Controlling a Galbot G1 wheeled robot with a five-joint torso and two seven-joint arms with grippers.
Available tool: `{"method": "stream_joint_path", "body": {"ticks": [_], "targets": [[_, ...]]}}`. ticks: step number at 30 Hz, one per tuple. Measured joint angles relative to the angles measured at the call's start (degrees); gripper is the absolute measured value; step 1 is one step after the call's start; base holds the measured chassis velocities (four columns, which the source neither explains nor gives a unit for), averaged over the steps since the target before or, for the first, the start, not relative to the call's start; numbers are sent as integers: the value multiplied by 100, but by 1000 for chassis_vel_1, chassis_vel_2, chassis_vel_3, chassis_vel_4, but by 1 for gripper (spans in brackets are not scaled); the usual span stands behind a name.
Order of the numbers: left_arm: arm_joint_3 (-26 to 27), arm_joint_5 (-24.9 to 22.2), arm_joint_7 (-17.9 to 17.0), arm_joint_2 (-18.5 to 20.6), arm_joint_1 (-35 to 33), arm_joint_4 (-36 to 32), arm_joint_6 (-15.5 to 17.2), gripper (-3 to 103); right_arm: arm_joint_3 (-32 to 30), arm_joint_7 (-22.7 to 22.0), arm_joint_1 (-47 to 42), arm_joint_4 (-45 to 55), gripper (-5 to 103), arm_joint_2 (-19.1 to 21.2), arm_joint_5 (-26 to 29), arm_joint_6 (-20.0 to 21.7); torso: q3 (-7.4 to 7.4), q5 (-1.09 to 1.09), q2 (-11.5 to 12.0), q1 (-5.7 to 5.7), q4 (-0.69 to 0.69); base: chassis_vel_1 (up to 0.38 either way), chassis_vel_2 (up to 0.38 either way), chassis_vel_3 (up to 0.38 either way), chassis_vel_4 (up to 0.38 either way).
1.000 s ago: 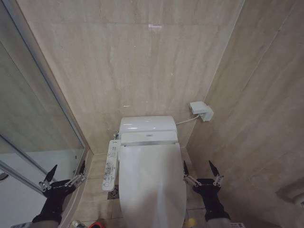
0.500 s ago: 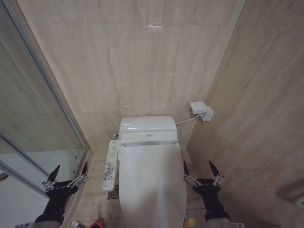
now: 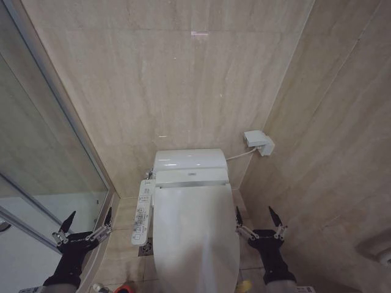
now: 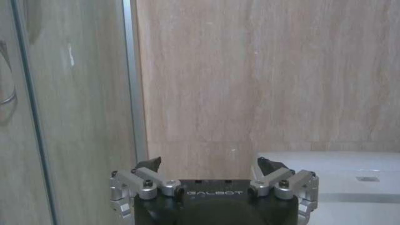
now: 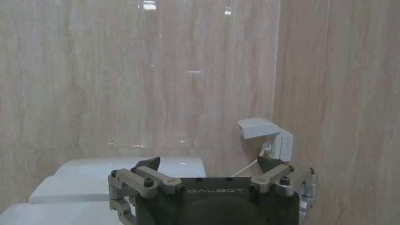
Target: Open the toilet lid, clean the toilet bowl with a toilet brush, close the toilet lid, and flush.
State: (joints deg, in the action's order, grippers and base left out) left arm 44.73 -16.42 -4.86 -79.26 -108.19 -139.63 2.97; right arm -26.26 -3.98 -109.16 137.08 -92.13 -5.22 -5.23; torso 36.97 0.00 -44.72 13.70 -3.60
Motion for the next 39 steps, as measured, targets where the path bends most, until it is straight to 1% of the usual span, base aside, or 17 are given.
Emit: {"method": "stream_joint_path", "body": {"ticks": [21,30,32,33,36,37,39], "targets": [[0,-5,-1,1,0,0,0,100,0,0,0,0,100,-1,0,0,1,0,1,3,0,13,-11,-10,15],[-1,-8,-1,1,0,0,1,100,-1,0,0,0,100,1,0,0,0,1,0,0,0,167,-184,-179,177],[0,-8,-1,1,0,-1,1,100,0,0,0,0,100,0,0,0,-1,2,-1,-2,-1,241,-247,-225,215],[-1,-9,-1,1,0,-1,1,100,0,0,0,0,100,-1,0,0,0,-2,0,0,-2,266,-273,-240,215],[0,-9,-1,0,0,-1,2,100,0,0,0,0,100,0,0,0,0,0,0,0,2,284,-245,-269,285],[0,-9,-1,1,0,-1,2,100,0,0,0,0,100,-1,0,0,0,-2,0,0,1,312,-287,-267,285],[-1,-9,-1,1,0,-2,1,100,0,0,0,0,100,-1,0,0,0,0,0,-1,-1,305,-307,-305,324]]}}
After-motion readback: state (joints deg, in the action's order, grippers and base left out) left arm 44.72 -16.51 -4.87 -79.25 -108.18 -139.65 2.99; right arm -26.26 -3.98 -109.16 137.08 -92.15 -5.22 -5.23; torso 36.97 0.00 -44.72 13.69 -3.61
